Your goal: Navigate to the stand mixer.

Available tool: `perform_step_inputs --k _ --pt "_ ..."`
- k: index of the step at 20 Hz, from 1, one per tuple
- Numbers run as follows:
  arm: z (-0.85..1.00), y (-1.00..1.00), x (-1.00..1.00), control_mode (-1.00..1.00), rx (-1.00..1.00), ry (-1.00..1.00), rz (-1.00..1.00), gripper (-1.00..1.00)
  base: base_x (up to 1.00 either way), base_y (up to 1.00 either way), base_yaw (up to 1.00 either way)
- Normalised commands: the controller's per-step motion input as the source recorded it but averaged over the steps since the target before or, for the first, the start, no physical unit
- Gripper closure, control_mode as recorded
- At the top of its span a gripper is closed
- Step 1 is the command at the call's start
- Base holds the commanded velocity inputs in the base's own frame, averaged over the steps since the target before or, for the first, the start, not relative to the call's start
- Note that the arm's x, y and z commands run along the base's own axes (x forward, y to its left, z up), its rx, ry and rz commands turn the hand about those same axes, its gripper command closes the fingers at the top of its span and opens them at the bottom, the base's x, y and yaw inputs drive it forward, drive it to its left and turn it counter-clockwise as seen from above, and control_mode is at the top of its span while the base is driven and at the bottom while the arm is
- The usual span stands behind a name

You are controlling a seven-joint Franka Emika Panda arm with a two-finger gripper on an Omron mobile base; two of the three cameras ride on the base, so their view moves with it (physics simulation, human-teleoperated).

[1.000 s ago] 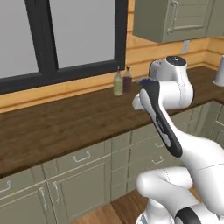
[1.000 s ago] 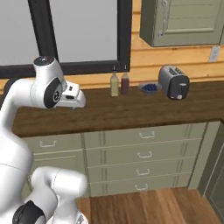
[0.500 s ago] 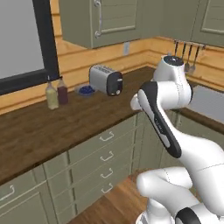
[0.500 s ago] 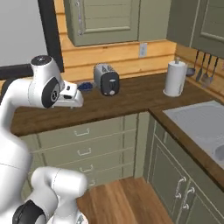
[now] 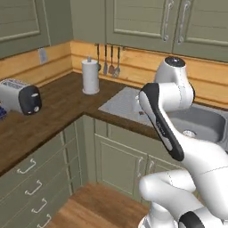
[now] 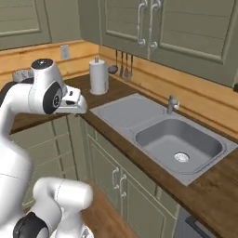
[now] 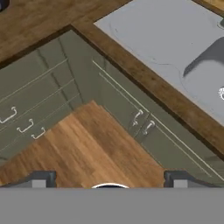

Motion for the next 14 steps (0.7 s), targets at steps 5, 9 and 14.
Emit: perform_step_inputs --k 5,9,14 --pt "0.0 0.0 0.0 1.0 0.0 0.0 0.0 -1.0 -0.02 -0.74 -0.7" --pt "0.0 0.0 0.0 1.0 0.0 0.0 0.0 -1.0 -0.03 -0.42 -0.8" --pt "0.0 0.0 0.0 1.0 0.0 0.0 0.0 -1.0 -0.01 -0.01 -0.99"
